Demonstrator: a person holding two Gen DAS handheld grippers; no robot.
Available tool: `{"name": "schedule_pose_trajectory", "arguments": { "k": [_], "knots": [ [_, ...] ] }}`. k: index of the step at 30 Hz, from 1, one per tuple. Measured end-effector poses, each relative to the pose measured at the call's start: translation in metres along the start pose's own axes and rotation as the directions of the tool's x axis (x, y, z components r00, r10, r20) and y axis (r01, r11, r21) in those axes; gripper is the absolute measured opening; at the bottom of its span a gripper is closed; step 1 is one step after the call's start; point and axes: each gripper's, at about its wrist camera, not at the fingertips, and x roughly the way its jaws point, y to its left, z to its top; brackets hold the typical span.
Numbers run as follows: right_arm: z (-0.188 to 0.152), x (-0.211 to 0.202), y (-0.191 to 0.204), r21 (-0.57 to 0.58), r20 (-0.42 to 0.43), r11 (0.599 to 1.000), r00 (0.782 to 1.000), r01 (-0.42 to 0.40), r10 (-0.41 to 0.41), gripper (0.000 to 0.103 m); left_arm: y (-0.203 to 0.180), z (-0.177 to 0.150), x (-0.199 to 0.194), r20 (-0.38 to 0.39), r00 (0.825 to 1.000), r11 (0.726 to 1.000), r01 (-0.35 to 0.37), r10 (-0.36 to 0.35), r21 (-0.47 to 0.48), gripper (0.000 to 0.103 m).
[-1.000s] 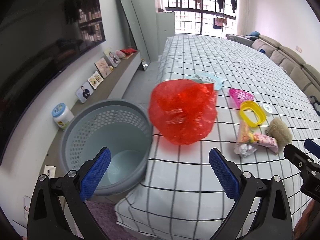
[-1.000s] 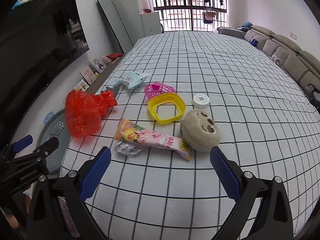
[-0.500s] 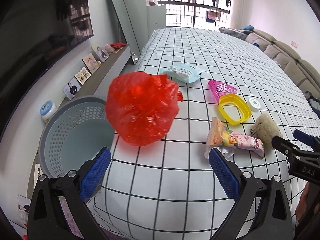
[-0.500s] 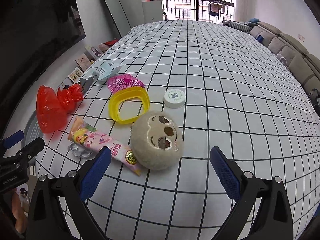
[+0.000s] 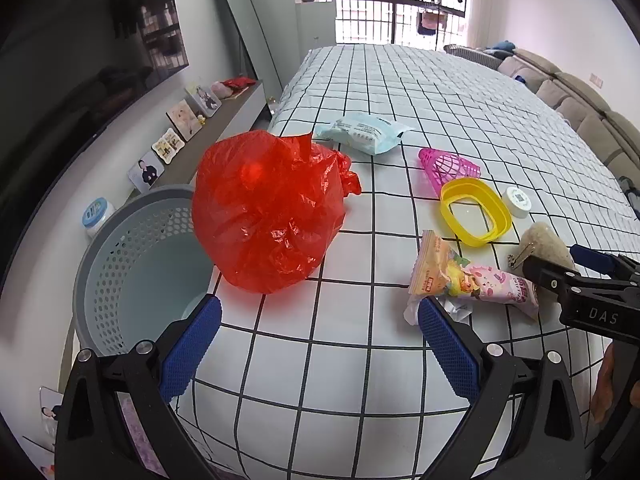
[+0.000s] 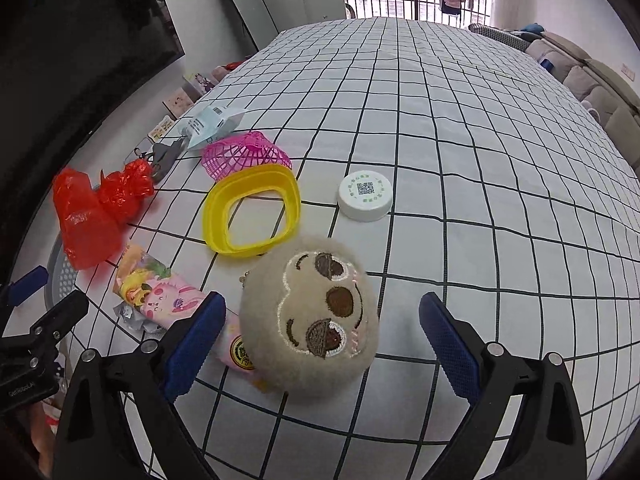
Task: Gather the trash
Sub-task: 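Grasp the beige plush ball with the right gripper and lift it, then grasp the red plastic bag with the left gripper while the right carries the plush ball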
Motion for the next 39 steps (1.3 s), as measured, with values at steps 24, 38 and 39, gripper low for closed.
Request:
{"name": "schedule_pose_trajectory", "arguments": {
  "k": [24, 38, 39],
  "knots": [
    [-0.023, -0.037, 0.001, 0.044, 0.079, 0.999, 0.997, 0.013, -0.016, 0.056, 0.035, 0.010, -0.011, 0.043, 0.999, 0.999, -0.016, 0.019, -0.050, 0.097],
    [-0.022, -0.051, 0.024, 0.040, 0.105, 0.999, 0.994, -0.032, 0.028, 0.056, 0.047, 0.047, -0.002, 0.115, 0.993, 0.999, 0.009, -0.003, -0.051, 0.097],
    [-0.022, -0.050, 0.026, 0.038, 0.103, 0.999, 0.994, -0.034, 0.030, 0.056, 0.044, 0.047, 0.002, 0.115, 0.993, 0.999, 0.004, 0.000, -0.039, 0.097]
  ]
}}
